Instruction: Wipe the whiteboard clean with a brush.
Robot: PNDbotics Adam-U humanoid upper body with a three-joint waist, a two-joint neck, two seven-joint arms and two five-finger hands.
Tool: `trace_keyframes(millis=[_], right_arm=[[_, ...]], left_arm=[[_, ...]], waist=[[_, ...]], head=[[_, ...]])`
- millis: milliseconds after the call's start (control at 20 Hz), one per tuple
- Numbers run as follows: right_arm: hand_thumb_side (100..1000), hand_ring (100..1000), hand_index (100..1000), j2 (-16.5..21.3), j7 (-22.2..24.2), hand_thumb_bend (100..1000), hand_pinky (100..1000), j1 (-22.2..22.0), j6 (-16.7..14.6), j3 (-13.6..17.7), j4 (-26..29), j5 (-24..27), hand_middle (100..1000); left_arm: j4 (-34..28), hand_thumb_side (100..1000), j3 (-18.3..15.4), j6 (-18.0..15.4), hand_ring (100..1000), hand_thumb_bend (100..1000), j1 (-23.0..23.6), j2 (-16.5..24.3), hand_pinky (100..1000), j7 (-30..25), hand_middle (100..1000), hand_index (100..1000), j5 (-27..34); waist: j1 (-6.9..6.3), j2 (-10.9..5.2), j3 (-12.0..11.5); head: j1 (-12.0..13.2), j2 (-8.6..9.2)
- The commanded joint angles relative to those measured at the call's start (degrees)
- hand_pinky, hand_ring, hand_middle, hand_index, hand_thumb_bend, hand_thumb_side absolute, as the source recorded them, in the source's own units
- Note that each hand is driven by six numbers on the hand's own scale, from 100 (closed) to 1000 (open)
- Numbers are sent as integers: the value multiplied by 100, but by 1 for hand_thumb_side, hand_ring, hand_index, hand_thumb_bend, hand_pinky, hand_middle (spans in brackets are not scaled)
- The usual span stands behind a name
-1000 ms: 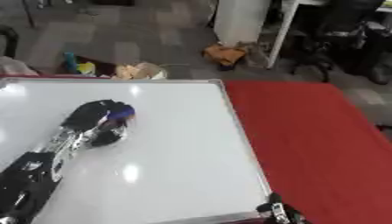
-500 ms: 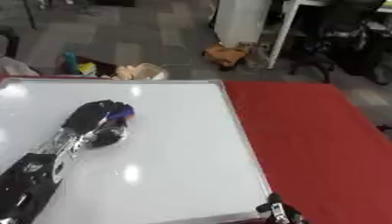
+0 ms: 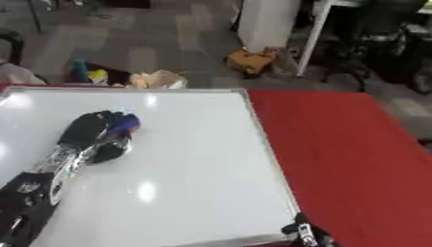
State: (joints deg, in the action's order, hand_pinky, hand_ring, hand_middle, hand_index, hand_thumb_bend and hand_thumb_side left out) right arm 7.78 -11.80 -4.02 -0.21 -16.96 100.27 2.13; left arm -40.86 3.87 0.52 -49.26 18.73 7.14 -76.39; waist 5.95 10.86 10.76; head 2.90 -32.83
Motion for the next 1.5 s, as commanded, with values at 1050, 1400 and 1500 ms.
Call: trace_keyframes(millis=[1050, 1400, 1500], right_arm=[[851, 354, 552, 69, -12, 100, 420, 2, -9, 60, 83, -30, 153], [851, 354, 552, 67, -9, 100, 420, -1, -6, 62, 85, -28, 153], [851, 354, 552, 67, -7, 100, 420, 1, -6, 61, 82, -27, 153]], left_arm=[[355, 738, -180, 660, 812, 100, 439, 581, 836, 144, 768, 914, 309], [331, 737, -137, 583, 814, 100, 406, 513, 842, 124, 772, 866, 278], [318, 736, -119, 554, 814, 100, 379, 484, 843, 113, 773, 865, 265]], waist=[[13, -31, -118], [11, -37, -97], [9, -40, -91]], head=[[-49, 67], [-51, 60], [-53, 58]])
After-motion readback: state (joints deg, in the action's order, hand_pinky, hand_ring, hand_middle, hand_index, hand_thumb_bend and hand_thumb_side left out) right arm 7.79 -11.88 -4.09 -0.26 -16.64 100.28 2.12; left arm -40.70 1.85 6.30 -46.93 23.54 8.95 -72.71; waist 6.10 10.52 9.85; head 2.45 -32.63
